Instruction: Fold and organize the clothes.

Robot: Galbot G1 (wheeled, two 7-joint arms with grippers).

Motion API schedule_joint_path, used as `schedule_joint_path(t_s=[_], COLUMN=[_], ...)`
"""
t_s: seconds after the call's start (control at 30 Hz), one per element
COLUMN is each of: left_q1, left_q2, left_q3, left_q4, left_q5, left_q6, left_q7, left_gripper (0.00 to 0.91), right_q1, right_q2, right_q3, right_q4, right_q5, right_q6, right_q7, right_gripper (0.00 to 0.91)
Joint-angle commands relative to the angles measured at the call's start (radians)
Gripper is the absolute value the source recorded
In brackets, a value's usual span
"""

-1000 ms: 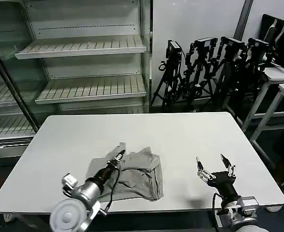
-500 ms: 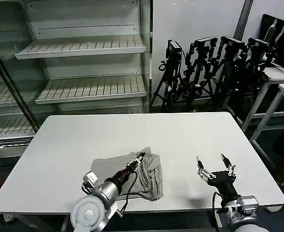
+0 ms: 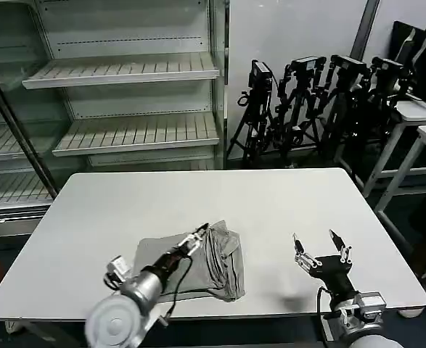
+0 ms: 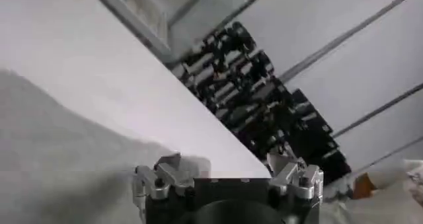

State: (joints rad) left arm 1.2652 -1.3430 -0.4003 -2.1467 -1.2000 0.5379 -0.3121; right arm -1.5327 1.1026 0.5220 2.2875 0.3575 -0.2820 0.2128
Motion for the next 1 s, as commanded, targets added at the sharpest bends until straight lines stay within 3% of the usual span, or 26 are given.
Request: schedule_joint_path(t_s=[0.03, 0.4, 1.0], left_q1=[0.194, 0.252, 0.173], left_q2=[0.205, 0.253, 0.2], left_q3=[-0.269, -0.315, -0.202], left_q4=[-0.099, -0.02, 0.091], left_q5=[0.057, -0.013, -0.064], left_q6=[0.039, 0.042, 0.042], left_q7=[0.033, 0.062, 0.092], left_gripper=[0.907, 0.907, 0.907], right_q1=[0.019, 0.021, -0.024], right_q2=[-0.001, -0.005, -0.01], right_q3=[-0.022, -0.025, 0.02], right_q4=[-0.006, -0.008, 0.018], right_q5=[0.001, 0.009, 0.01], right_q6=[-0.001, 0.0, 0.001], right_q7=[0.0, -0.001, 0.0], right_gripper=[0.907, 0.907, 0.907])
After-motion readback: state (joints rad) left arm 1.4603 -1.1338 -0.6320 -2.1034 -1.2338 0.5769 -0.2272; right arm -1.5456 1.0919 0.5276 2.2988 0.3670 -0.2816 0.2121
